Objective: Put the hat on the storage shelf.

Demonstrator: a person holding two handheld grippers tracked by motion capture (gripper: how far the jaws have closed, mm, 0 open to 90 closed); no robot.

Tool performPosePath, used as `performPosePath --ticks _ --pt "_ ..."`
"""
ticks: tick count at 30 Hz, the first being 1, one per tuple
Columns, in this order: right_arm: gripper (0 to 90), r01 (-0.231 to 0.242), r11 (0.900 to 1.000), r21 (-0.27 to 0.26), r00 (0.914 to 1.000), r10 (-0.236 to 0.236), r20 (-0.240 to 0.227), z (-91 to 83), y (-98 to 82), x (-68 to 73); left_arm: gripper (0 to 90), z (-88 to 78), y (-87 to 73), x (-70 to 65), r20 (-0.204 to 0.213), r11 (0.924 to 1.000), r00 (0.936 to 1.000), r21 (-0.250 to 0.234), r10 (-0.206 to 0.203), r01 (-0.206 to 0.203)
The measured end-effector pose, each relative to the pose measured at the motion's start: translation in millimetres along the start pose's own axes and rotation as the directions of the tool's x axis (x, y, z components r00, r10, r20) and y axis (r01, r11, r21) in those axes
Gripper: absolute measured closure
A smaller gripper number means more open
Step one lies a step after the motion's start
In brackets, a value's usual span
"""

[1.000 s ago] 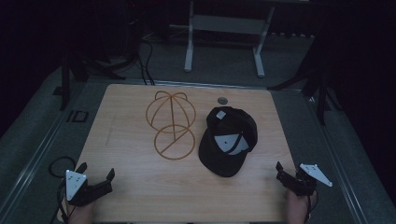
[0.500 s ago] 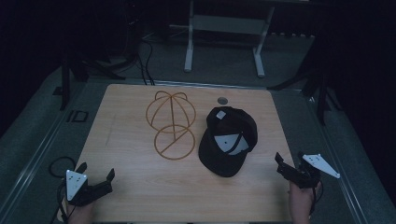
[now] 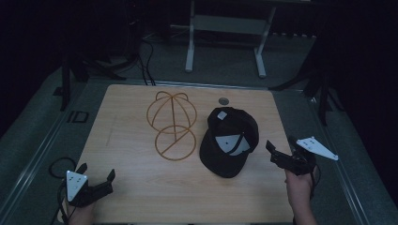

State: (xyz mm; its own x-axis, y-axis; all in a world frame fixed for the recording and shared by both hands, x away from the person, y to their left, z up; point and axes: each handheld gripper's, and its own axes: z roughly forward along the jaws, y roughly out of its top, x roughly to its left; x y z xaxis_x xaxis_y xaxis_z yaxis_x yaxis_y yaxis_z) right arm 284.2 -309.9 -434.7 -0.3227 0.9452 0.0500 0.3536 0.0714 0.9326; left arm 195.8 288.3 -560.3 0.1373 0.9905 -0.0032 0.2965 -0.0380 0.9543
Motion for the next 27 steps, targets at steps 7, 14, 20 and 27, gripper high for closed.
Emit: performPosePath --ticks 7,14,20,27 --pt "11.4 0.044 0.999 0.002 0.9988 -0.044 -0.022 18.8 17.3 19.9 1.4 -0.3 0.5 -0.8 0.008 1.0000 1.0000 -0.004 0.002 -0.002" --pt "18.9 0.078 0.995 0.055 0.9966 -0.076 -0.029 44.7 29.9 30.6 1.4 0.0 0.9 -0.2 0.015 1.0000 0.9999 -0.008 -0.004 0.004" --pt "24.1 0.060 0.991 0.115 0.9975 -0.056 -0.043 73.4 31.0 35.7 1.4 -0.3 1.3 0.0 0.020 0.9999 0.9998 -0.011 -0.008 0.009" --pt "35.7 0.061 0.980 0.191 0.9979 -0.065 0.010 100.9 20.2 39.0 1.4 -0.5 1.5 0.4 0.030 0.9998 0.9995 -0.015 -0.008 0.009"
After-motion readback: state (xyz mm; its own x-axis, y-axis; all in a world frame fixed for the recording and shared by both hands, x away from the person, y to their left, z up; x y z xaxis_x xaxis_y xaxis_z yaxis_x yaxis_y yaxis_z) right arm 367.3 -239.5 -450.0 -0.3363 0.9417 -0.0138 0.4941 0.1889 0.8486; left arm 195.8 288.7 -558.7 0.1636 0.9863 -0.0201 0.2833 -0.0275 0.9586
